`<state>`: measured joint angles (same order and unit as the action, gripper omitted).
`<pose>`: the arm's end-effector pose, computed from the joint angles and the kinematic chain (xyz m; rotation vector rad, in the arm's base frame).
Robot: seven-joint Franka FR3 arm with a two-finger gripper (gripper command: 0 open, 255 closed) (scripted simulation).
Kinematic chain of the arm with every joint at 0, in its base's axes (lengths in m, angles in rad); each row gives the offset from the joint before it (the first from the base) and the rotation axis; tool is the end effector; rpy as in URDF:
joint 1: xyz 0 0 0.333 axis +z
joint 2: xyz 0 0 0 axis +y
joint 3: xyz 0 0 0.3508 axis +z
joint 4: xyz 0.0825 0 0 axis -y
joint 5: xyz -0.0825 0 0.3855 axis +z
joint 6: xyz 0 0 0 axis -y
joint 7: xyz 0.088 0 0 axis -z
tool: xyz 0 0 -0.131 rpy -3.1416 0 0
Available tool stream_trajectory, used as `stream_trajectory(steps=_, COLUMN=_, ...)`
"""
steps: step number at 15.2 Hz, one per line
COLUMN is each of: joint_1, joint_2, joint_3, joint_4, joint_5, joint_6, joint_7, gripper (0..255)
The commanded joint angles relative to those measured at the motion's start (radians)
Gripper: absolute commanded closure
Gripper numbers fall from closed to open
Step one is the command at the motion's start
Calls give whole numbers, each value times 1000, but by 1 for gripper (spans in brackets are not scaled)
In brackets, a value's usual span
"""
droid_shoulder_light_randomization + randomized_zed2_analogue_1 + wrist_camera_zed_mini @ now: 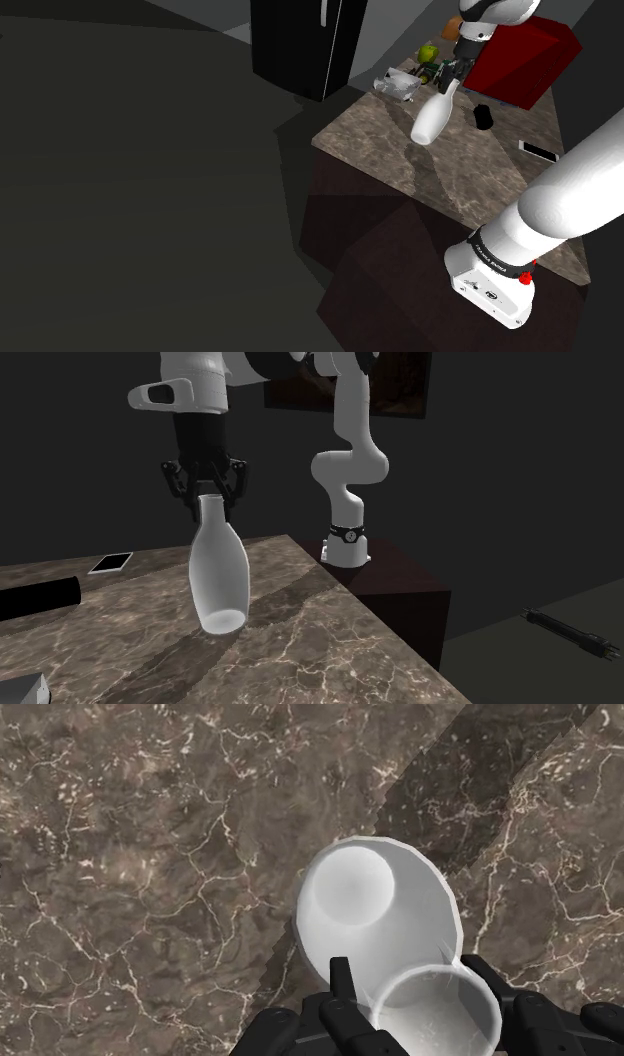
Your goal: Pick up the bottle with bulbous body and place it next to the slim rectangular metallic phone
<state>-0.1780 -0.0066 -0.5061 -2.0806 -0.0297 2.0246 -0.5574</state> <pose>0.4162 -0.3428 0.4351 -3.1251 0.1766 0.0850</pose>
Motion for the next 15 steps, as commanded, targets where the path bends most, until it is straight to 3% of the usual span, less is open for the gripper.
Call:
stream_trajectory(steps=1, joint_1=0, joint_2=-8, joint_3=0, joint_4=13, joint_5=-4, joint_6=-20, joint_7=2, gripper=255)
stream_trajectory(steps=15, joint_1=5, joint_2=-54, joint_3=8, joint_4=156, joint_5=-24, joint_6=-205, joint_7=15, gripper=255)
